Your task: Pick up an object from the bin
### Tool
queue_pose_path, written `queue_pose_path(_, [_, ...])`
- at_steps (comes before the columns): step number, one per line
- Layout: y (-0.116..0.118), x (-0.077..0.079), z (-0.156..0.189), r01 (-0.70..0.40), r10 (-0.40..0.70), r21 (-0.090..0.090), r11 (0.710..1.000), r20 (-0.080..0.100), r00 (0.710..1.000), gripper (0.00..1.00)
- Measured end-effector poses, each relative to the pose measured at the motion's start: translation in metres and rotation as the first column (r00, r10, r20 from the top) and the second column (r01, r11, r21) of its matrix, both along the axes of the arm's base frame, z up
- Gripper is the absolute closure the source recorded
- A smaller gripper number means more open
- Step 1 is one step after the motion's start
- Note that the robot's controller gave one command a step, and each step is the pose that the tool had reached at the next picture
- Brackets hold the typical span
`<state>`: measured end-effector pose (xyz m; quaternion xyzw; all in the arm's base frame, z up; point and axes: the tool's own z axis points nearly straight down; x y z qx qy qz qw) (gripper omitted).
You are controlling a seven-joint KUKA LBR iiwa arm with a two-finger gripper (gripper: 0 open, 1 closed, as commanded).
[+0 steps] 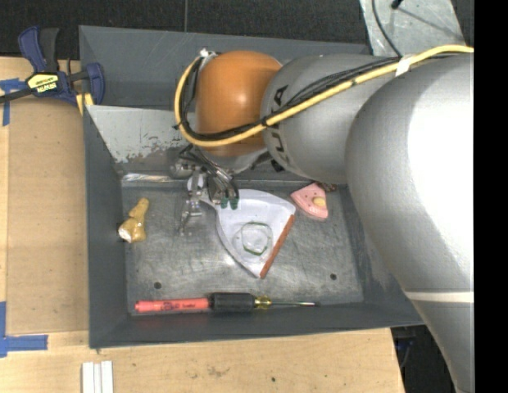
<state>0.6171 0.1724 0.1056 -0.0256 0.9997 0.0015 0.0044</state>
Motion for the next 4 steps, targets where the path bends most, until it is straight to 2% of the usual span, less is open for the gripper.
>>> queue_pose_path(1, [-0.011, 0.005, -0.028, -0.009, 0.009, -0.006, 1.0, -0.007, 1.0, 0.0])
queue_pose_path(2, [0.003, 0.008, -0.021, 0.083, -0.083, -0.001, 0.997, -0.006, 0.997, 0.0])
queue_pose_path(3, [-0.011, 0.001, -0.016, 0.06, -0.06, -0.003, 0.998, -0.007, 0.998, 0.0])
queue_pose_path(4, [0.001, 0.006, 0.009, 0.086, -0.086, -0.003, 0.996, -0.007, 0.996, 0.0])
